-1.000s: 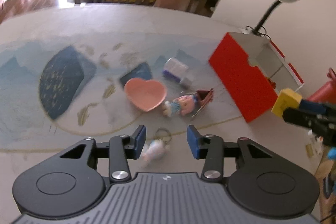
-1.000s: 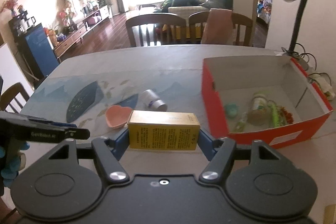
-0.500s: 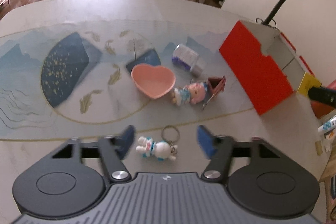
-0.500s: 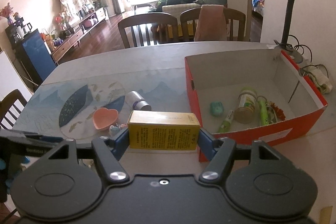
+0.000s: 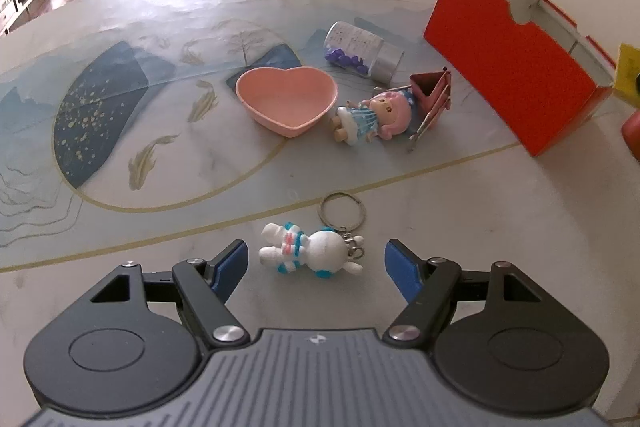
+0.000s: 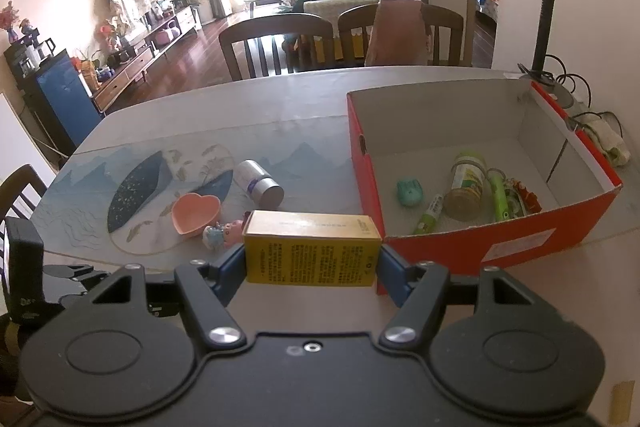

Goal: Organize rigid objects
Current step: 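Carry the astronaut keychain and yellow box with both tools over the red box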

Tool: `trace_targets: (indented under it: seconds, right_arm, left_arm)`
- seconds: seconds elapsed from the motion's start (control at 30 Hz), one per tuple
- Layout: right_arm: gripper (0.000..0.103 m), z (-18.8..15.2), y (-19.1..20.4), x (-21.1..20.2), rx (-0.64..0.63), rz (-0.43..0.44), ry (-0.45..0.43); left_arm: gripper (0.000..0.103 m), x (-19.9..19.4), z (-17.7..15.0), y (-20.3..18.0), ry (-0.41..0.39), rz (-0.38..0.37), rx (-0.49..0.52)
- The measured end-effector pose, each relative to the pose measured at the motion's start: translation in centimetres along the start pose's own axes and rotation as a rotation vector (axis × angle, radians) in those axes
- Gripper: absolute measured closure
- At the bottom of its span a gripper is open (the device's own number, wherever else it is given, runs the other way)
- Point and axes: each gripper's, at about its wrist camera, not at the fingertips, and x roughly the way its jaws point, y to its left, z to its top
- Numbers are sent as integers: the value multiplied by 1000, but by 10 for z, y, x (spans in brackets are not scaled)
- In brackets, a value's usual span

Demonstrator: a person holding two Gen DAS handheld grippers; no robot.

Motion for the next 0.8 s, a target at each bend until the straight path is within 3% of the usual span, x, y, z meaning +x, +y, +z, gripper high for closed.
trace_targets:
  seconds: [0.1, 0.23, 0.37, 0.8]
  right_arm:
    - [34, 0, 0, 0, 1, -2, 1]
    - [34, 0, 0, 1, 3, -5, 3]
    - [34, 1, 0, 0, 3, -2, 1]
    - [34, 18, -16, -8, 5, 12, -55]
  left_arm:
    - [30, 3, -1, 0, -6, 13, 15]
    - [45, 2, -4, -5, -20, 32, 65]
    - [46, 3, -5, -8, -25, 44, 73]
    - [46, -14, 12, -14, -54, 9, -40]
